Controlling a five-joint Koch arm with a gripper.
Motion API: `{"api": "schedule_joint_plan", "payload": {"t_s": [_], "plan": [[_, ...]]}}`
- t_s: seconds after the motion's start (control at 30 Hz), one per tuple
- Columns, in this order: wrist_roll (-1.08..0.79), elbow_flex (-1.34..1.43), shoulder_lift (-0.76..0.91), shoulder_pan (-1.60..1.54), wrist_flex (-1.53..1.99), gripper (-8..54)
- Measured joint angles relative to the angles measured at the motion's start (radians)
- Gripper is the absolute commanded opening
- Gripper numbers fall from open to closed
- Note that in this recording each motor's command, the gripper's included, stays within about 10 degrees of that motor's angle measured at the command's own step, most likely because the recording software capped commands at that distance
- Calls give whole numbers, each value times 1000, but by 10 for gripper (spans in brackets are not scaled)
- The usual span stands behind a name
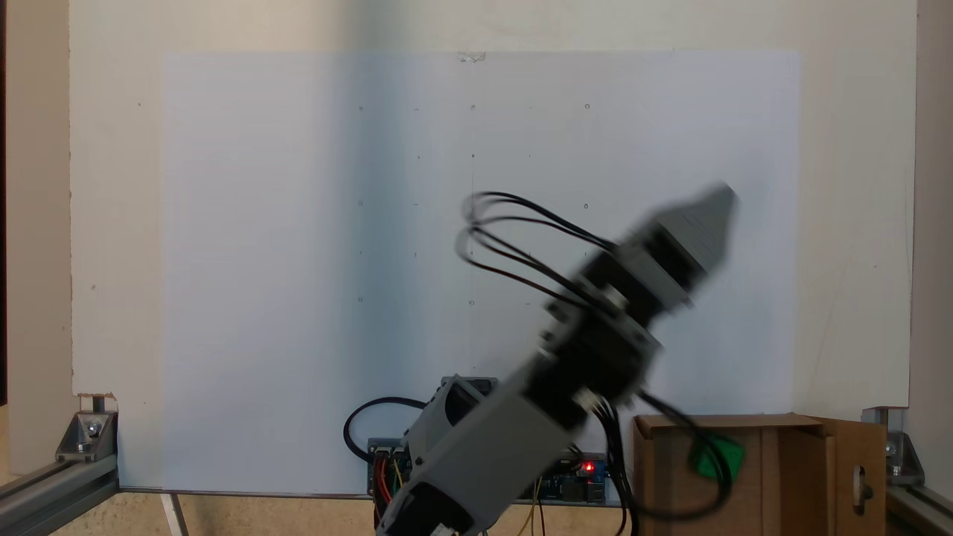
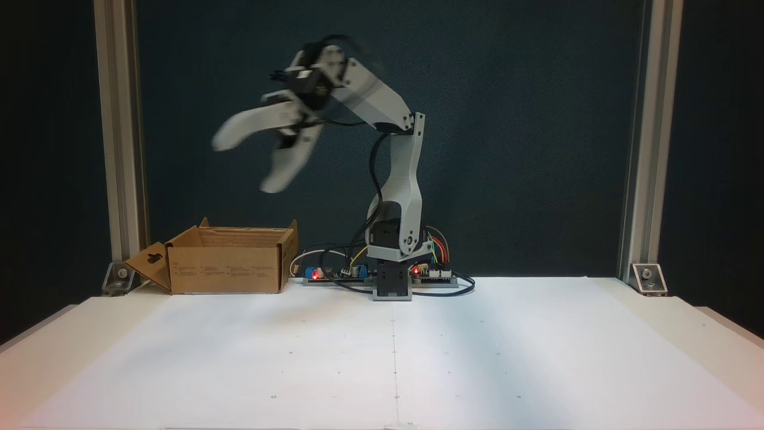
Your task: Grasp a green dice and put it in the bin.
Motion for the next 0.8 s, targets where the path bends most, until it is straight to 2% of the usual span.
{"api": "schedule_joint_plan", "payload": {"t_s": [0.27, 0.47, 0.6, 0.7, 0.8], "plan": [[11, 2, 25, -555, 0, 437], [11, 11, 38, -660, -14, 435], [11, 216, 114, -684, -146, 433], [11, 502, 206, -719, -288, 433], [11, 632, 279, -735, -393, 432]]}}
